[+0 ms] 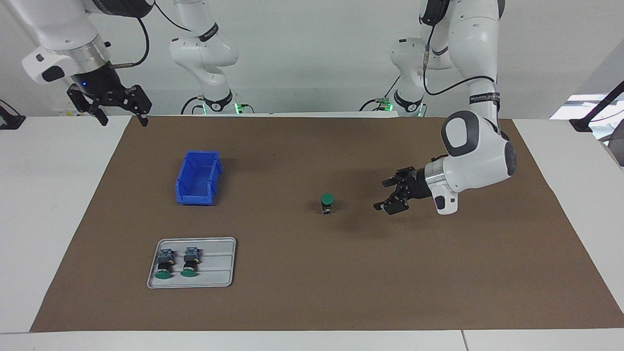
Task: Place and press button with both arms
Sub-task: 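Raise the left gripper and position it above the button, then press down on the green button top with the left gripper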
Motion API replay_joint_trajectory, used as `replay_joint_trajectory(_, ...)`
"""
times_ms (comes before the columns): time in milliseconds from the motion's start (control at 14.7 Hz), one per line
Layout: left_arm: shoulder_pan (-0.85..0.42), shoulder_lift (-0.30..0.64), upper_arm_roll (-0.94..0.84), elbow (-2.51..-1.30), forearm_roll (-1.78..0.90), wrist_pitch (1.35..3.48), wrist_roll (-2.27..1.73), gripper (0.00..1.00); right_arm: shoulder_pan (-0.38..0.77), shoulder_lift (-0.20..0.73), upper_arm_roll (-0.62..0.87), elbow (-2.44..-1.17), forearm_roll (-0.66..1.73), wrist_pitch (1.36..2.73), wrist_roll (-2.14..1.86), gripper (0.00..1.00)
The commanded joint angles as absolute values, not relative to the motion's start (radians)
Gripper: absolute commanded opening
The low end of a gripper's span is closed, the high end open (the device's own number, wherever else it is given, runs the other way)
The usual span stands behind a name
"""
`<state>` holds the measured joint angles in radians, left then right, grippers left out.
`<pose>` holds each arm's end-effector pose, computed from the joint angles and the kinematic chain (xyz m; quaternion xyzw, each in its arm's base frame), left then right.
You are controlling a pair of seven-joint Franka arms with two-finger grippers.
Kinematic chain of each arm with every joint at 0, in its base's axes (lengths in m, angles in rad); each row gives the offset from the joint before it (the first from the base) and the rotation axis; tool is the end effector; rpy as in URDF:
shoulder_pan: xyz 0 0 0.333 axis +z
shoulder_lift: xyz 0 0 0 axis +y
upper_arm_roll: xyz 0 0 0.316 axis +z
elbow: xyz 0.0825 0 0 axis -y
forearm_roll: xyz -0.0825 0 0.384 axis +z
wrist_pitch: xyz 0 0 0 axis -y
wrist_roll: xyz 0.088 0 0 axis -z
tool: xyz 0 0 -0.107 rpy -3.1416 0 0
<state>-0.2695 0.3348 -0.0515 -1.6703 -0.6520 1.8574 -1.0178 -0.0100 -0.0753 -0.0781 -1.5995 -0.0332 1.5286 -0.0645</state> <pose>0.5962 -0.2446 0.4143 0.8466 0.4284 -0.2460 0.1978 0.5243 -0.0517 0.6479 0.9998 -0.0124 0.0010 0.0138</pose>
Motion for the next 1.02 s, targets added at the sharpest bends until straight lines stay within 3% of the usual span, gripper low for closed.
replay_joint_trajectory(0, -0.302, 0.319, -0.046, -1.667, -0.530, 1.890, -1.068, 1.00, -0.031, -0.098, -0.063, -1.624, -0.037, 1.525, -0.087, 0.99)
replay_joint_trajectory(272, -0.438, 0.337, -0.051, -1.537, -0.163, 1.821, -1.163, 1.00, -0.031, -0.098, -0.063, -1.624, -0.037, 1.525, -0.087, 0.99)
replay_joint_trajectory(475, -0.468, 0.385, -0.051, -1.427, -0.146, 1.750, -1.161, 0.95, -0.031, -0.098, -0.063, -1.624, -0.037, 1.525, -0.087, 0.99)
replay_joint_trajectory(543, -0.492, 0.403, -0.049, -1.393, -0.137, 1.738, -1.161, 0.84, -0.031, -0.098, -0.063, -1.624, -0.037, 1.525, -0.087, 0.99)
replay_joint_trajectory(679, -0.547, 0.407, -0.052, -1.378, -0.040, 1.788, -1.125, 0.52, -0.031, -0.098, -0.063, -1.624, -0.037, 1.525, -0.087, 0.99)
replay_joint_trajectory(815, -0.575, 0.408, -0.057, -1.379, -0.021, 1.834, -1.015, 0.31, -0.031, -0.098, -0.063, -1.624, -0.037, 1.525, -0.087, 0.99)
replay_joint_trajectory(951, -0.577, 0.428, -0.067, -1.373, -0.029, 1.841, -0.953, 0.01, -0.031, -0.098, -0.063, -1.624, -0.037, 1.525, -0.087, 0.99)
